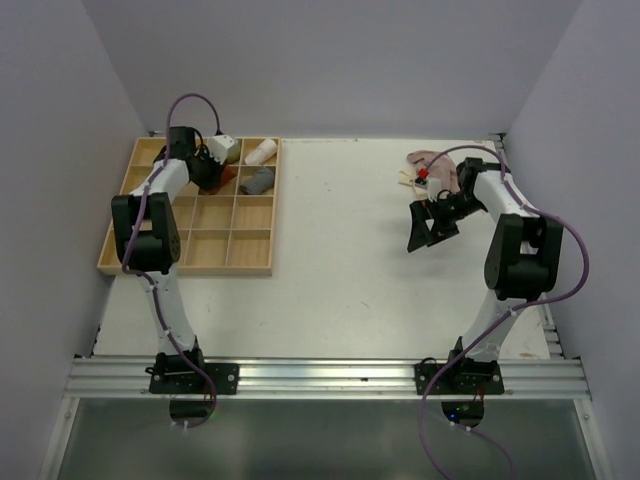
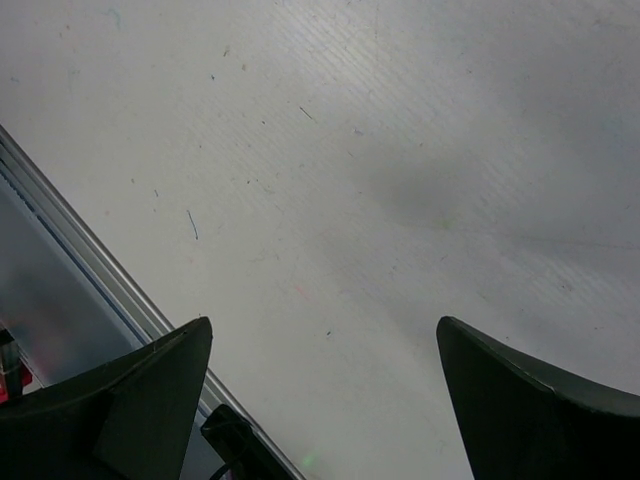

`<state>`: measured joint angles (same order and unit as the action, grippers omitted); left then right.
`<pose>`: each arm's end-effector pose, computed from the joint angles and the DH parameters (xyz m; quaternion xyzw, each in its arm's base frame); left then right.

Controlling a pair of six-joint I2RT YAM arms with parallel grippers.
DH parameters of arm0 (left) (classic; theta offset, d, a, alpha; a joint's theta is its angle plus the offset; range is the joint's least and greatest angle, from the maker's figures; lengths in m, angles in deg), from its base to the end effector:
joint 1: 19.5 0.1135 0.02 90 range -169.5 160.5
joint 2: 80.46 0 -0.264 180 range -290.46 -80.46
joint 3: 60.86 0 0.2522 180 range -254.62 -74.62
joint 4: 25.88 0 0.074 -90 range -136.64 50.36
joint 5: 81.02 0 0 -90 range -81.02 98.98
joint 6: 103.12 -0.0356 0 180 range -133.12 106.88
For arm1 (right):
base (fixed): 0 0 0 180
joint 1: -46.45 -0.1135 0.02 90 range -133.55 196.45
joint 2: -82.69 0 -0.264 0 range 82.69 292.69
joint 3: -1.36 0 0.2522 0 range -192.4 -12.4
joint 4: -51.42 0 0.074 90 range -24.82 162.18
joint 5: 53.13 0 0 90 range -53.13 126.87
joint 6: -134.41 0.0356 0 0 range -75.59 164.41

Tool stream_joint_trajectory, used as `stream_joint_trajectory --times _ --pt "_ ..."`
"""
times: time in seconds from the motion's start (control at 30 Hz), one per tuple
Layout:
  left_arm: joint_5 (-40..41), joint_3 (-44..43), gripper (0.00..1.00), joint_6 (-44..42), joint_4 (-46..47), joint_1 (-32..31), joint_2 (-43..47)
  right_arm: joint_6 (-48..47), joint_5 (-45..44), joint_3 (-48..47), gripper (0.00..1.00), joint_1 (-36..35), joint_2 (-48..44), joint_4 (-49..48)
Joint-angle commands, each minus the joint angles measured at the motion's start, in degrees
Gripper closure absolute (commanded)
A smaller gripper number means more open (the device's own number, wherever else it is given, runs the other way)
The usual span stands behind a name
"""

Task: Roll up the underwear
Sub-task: Place the rolled underwear into the container

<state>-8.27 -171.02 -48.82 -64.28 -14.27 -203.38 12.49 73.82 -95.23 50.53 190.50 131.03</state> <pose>0.4762 0.0330 0.1953 0.2931 0.8866 -0.0176 0.3574 0.3473 -0.0033 0.2133 -0.2259 0.9211 0.3035 0.0914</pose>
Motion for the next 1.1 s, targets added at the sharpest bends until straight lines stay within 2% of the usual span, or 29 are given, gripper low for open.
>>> stream_joint_trajectory --times 0.0,0.2,0.23,0.27,0.37,0.47,0.53,0.57,0.67,0.87,1.07 --pt "-2.7 2.4 1.00 -2.0 2.4 -1.4 -0.1 1.2 -0.4 0.7 0.01 -0.2 -3.1 -0.7" --pt "-2.5 0.1 0.99 -1.1 -0.5 -1.9 -3.9 1.5 -0.1 0.5 0.01 -0.2 -2.5 -0.5" --pt "-2.3 -0.5 0.95 -0.7 -1.2 -1.9 -4.5 1.5 0.1 0.4 0.01 -0.1 -2.4 -0.5" --pt "-1.6 -1.8 0.84 -0.3 -1.5 -1.9 -5.1 1.5 0.1 0.3 0.01 -0.2 -2.4 -0.4" --pt "-1.8 -4.4 0.70 0.1 -4.1 -1.8 -7.4 1.2 0.1 0.0 0.01 -0.1 -2.3 -0.1" --pt "-2.5 -6.0 0.59 0.0 -6.2 -1.8 -8.6 0.5 -0.1 -0.2 0.01 -0.2 -2.0 0.6" --pt "-3.1 -7.7 0.55 -0.5 -8.7 -1.8 -9.1 0.4 0.0 -0.4 0.01 -0.2 -1.9 0.6" --pt "-3.6 -8.3 0.49 -0.5 -9.5 -1.8 -9.4 0.3 0.0 -0.4 0.01 -0.1 -1.9 0.7" --pt "-3.5 -8.8 0.43 -1.3 -10.9 -1.7 -8.4 0.1 0.1 -0.7 0.01 -0.2 -1.7 0.7" --pt "-3.7 -9.9 0.40 -1.5 -9.7 -1.6 -4.4 0.0 0.9 -1.0 0.01 -0.1 -1.2 0.5" --pt "-4.5 -15.1 0.39 -2.2 -12.3 -1.6 -2.9 -0.1 1.5 -1.5 0.01 -0.1 -0.9 0.3"
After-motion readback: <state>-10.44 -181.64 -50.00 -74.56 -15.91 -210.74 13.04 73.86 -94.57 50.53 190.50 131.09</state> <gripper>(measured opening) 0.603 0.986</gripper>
